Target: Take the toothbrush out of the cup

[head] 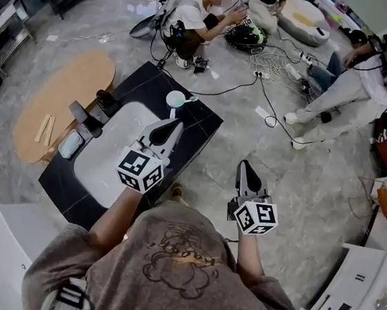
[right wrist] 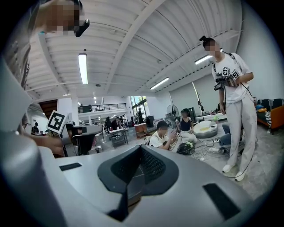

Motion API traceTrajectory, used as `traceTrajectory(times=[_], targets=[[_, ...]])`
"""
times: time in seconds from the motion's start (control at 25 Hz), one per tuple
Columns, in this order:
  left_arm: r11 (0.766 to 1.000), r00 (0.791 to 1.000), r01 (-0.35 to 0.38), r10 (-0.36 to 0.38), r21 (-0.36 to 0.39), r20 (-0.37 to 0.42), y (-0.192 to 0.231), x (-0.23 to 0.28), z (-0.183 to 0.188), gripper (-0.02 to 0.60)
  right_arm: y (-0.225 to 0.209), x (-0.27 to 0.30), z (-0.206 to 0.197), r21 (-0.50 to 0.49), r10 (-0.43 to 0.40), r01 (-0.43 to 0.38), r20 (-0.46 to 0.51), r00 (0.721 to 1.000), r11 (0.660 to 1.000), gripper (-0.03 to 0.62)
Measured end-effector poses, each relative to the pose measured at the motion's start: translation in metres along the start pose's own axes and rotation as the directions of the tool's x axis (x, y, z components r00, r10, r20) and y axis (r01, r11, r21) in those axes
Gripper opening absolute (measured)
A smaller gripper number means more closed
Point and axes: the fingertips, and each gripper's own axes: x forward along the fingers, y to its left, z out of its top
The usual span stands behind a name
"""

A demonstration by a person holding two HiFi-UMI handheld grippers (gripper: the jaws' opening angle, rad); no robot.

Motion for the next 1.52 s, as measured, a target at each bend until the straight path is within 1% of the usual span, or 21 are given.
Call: traceTrajectory(times=[0.2, 0.32, 0.44, 0.76, 1.16, 1.4, 1.52], targets=[[1.000, 1.000, -0.011, 0.011, -0.014, 0.004, 0.020, 0.020, 0.005, 0.020, -0.007, 0.024, 0.010, 0.003, -0.003, 0.003, 0.008, 1.000, 1.000, 0.003], [0.999, 1.000, -0.011, 0.011, -0.036, 0.009, 0.022, 0.028, 0.003, 0.020, -0.012, 0.031, 0.014, -0.002, -0.005, 0.005, 0.006, 1.000, 1.000, 0.003], [0.999, 1.000, -0.016, 0.017, -0.034, 0.012, 0.021, 0.035, 0.005, 0.020, -0.017, 0.039, 0.022, -0.006, 0.007, -0.007, 0.007, 1.000, 1.000, 0.003], [0.998, 0.997, -0.064, 0.064, -0.007, 0.031, 0.019, 0.050, 0.016, 0.020, -0.031, 0.058, 0.032, -0.008, 0.074, -0.074, -0.001, 0.997, 0.997, 0.003], [0.988, 0.988, -0.153, 0.152, 0.019, 0.024, 0.029, 0.058, 0.010, 0.020, -0.035, 0.088, 0.036, -0.006, 0.166, -0.166, -0.004, 0.986, 0.986, 0.003], [0.983, 0.983, -0.182, 0.182, 0.024, 0.017, 0.029, 0.057, 0.003, 0.021, -0.036, 0.094, 0.034, -0.002, 0.197, -0.197, -0.008, 0.980, 0.980, 0.003], [0.983, 0.983, -0.184, 0.183, 0.029, 0.021, 0.030, 0.058, 0.003, 0.025, -0.037, 0.097, 0.034, 0.001, 0.203, -0.203, -0.009, 0.979, 0.979, 0.003]])
